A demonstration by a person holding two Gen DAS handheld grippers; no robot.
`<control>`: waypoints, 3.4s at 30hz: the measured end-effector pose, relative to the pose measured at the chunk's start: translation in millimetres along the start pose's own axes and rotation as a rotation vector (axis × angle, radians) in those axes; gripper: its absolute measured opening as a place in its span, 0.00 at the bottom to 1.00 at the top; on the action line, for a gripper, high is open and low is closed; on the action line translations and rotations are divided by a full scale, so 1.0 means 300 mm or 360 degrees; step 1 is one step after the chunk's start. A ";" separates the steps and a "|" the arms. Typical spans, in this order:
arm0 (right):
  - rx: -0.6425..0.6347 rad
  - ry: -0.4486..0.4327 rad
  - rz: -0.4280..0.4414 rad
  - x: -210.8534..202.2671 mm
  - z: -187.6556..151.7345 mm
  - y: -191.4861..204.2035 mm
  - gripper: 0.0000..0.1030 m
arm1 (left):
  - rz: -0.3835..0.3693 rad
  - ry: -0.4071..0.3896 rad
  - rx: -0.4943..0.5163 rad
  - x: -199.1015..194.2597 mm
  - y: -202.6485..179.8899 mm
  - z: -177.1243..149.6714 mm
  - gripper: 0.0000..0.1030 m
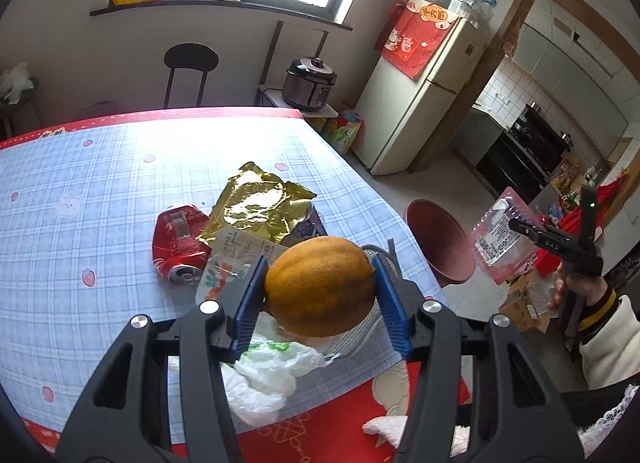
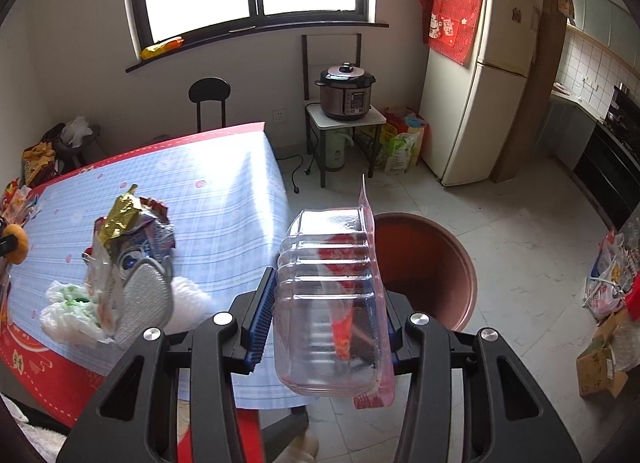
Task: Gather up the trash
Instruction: 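Drop the container and lemon into the brown bin with both grippers, then grasp the white plastic bag with the left gripper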
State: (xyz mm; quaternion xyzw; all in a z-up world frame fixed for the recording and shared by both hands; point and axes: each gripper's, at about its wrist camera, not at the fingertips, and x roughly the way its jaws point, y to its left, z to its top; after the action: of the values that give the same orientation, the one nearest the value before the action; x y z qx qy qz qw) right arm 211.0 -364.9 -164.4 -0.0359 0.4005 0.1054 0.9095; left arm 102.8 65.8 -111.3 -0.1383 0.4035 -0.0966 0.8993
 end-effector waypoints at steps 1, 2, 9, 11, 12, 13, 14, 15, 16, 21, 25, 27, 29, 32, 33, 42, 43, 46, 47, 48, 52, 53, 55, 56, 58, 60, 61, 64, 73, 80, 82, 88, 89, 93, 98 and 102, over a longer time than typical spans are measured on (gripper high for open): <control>0.0003 0.0007 -0.0006 0.032 0.008 -0.039 0.43 | 0.0012 0.0006 -0.0009 0.018 -0.024 0.000 0.53; 0.0006 0.0012 -0.0008 0.065 0.017 -0.076 0.43 | 0.0029 0.0012 -0.0009 0.035 -0.052 0.001 0.53; 0.0031 0.0048 -0.0001 0.240 0.075 -0.233 0.59 | 0.0098 0.0030 0.0013 0.114 -0.226 0.009 0.53; 0.0028 0.0016 -0.0002 0.244 0.088 -0.252 0.74 | 0.0106 0.0040 0.0033 0.136 -0.266 0.010 0.53; 0.0034 0.0005 0.0012 0.242 0.093 -0.259 0.76 | 0.0107 0.0045 0.0041 0.148 -0.283 0.013 0.53; 0.0041 -0.0006 0.0030 0.237 0.094 -0.267 0.77 | 0.0106 0.0050 0.0051 0.159 -0.304 0.016 0.53; 0.0047 -0.0015 0.0051 0.228 0.093 -0.273 0.79 | 0.0105 0.0056 0.0061 0.172 -0.322 0.019 0.53; 0.0052 -0.0023 0.0063 0.219 0.091 -0.281 0.80 | 0.0101 0.0063 0.0076 0.185 -0.343 0.022 0.53; 0.0058 -0.0027 0.0070 0.209 0.087 -0.291 0.82 | 0.0095 0.0071 0.0092 0.200 -0.366 0.028 0.53; 0.0135 -0.0048 0.0086 0.135 0.055 -0.356 0.89 | 0.0049 0.0112 0.0207 0.291 -0.482 0.061 0.53; 0.0211 -0.0053 0.0055 0.075 0.011 -0.418 0.95 | -0.0031 0.0169 0.0318 0.394 -0.601 0.092 0.53; 0.0229 -0.0040 0.0041 0.056 -0.015 -0.447 0.95 | -0.0080 0.0203 0.0374 0.460 -0.663 0.112 0.53; 0.0251 -0.0029 0.0025 0.038 -0.041 -0.476 0.95 | -0.0129 0.0236 0.0416 0.529 -0.723 0.132 0.53; 0.0308 -0.0019 -0.0002 0.019 -0.078 -0.519 0.95 | -0.0184 0.0292 0.0453 0.643 -0.809 0.161 0.53; 0.0331 -0.0012 -0.0011 0.015 -0.090 -0.533 0.95 | -0.0197 0.0312 0.0466 0.682 -0.836 0.169 0.53; 0.0439 0.0041 -0.0060 -0.002 -0.167 -0.597 0.95 | -0.0263 0.0318 0.0525 0.908 -1.021 0.263 0.55; 0.0446 0.0041 -0.0069 -0.006 -0.170 -0.601 0.95 | -0.0294 0.0268 0.0511 0.900 -1.032 0.286 0.61; 0.0461 0.0030 -0.0094 -0.020 -0.167 -0.605 0.95 | -0.0342 0.0165 0.0497 0.860 -1.056 0.348 0.64; 0.0462 0.0023 -0.0099 -0.025 -0.163 -0.603 0.95 | -0.0342 0.0134 0.0513 0.840 -1.062 0.361 0.64; 0.0461 0.0017 -0.0099 -0.030 -0.159 -0.603 0.95 | -0.0337 0.0105 0.0528 0.819 -1.064 0.368 0.64; 0.0444 0.0000 -0.0084 -0.035 -0.134 -0.576 0.95 | -0.0309 0.0031 0.0513 0.734 -1.026 0.376 0.71; 0.0438 -0.0002 -0.0079 -0.034 -0.130 -0.567 0.95 | -0.0298 0.0019 0.0495 0.717 -1.005 0.377 0.72; 0.0425 -0.0003 -0.0065 -0.030 -0.116 -0.549 0.95 | -0.0272 -0.0004 0.0465 0.674 -0.961 0.372 0.79; 0.0416 0.0000 -0.0061 -0.027 -0.111 -0.536 0.95 | -0.0257 -0.0015 0.0455 0.650 -0.935 0.366 0.80; 0.0393 0.0012 -0.0054 -0.018 -0.099 -0.507 0.95 | -0.0215 -0.0034 0.0431 0.604 -0.878 0.355 0.84; 0.0364 0.0024 -0.0048 -0.008 -0.081 -0.478 0.95 | -0.0177 -0.0050 0.0394 0.557 -0.811 0.346 0.87; 0.0352 0.0028 -0.0050 -0.005 -0.073 -0.462 0.95 | -0.0157 -0.0055 0.0370 0.531 -0.776 0.338 0.89; 0.0333 0.0025 -0.0037 -0.003 -0.051 -0.411 0.95 | -0.0087 -0.0062 0.0307 0.458 -0.662 0.316 0.92; 0.0287 -0.0019 0.0023 -0.016 0.005 -0.204 0.95 | 0.0158 -0.0173 0.0102 0.174 -0.277 0.242 0.94; 0.0161 0.0023 0.0132 0.008 0.043 0.034 0.95 | 0.0366 -0.0253 -0.0062 -0.030 0.010 0.148 0.94; 0.0119 0.0041 0.0178 0.018 0.052 0.110 0.95 | 0.0407 -0.0240 -0.0118 -0.060 0.083 0.098 0.94; -0.0007 0.0112 0.0272 0.054 0.047 0.325 0.95 | 0.0404 -0.0054 -0.0247 -0.033 0.218 -0.097 0.94; -0.0022 0.0124 0.0288 0.058 0.043 0.357 0.95 | 0.0391 -0.0003 -0.0263 -0.014 0.230 -0.136 0.94; -0.0079 0.0174 0.0341 0.075 0.023 0.474 0.95 | 0.0266 0.0160 -0.0418 0.078 0.271 -0.273 0.94; -0.0144 0.0237 0.0387 0.086 0.001 0.574 0.95 | 0.0140 0.0314 -0.0568 0.211 0.314 -0.331 0.94; -0.0167 0.0259 0.0377 0.082 -0.012 0.604 0.95 | 0.0064 0.0365 -0.0595 0.284 0.315 -0.349 0.94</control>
State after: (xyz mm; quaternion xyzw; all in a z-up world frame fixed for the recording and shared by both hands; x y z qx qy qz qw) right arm 184.6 -184.7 -181.4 -0.0443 0.4683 0.2294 0.8521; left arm 85.7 112.7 -268.3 -0.2825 0.5166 -0.0172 0.8081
